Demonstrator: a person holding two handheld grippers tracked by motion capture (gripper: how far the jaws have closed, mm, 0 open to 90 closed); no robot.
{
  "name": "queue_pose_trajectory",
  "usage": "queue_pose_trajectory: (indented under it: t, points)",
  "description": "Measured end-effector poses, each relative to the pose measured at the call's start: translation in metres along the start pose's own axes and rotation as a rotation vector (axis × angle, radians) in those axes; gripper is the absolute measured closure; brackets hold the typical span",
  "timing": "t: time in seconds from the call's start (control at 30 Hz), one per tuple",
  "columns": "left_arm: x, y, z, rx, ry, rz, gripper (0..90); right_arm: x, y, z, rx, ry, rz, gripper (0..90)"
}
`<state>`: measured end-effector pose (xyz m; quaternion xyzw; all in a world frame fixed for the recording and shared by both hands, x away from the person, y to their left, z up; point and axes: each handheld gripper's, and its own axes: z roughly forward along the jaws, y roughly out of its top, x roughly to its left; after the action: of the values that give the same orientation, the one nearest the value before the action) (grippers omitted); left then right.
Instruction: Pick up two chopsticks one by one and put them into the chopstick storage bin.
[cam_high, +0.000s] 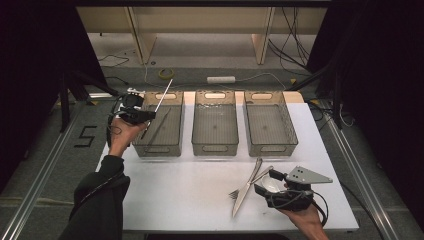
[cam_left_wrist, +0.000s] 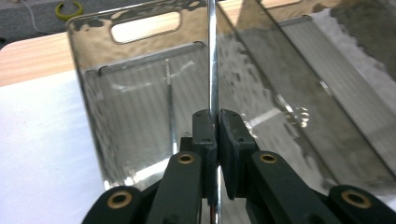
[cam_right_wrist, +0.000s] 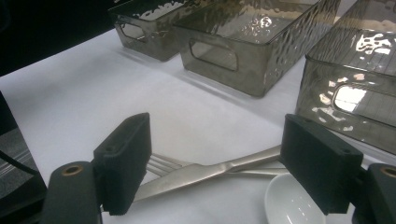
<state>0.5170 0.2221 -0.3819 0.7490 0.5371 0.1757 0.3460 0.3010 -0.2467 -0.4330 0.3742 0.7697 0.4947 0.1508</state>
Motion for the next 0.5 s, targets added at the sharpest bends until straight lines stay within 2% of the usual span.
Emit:
queue_pose_trajectory:
  t: [0.27,0.5]
  points:
    - [0.01,-0.005,0.007,0.007,0.036,-0.011,84.9,0.0,0.0,0.001,0.0,0.002,-0.004,25.8]
    - [0.016,-0.011,0.015,0.022,0.041,-0.027,84.8,0.0,0.0,0.001,-0.001,0.001,-0.002,25.8]
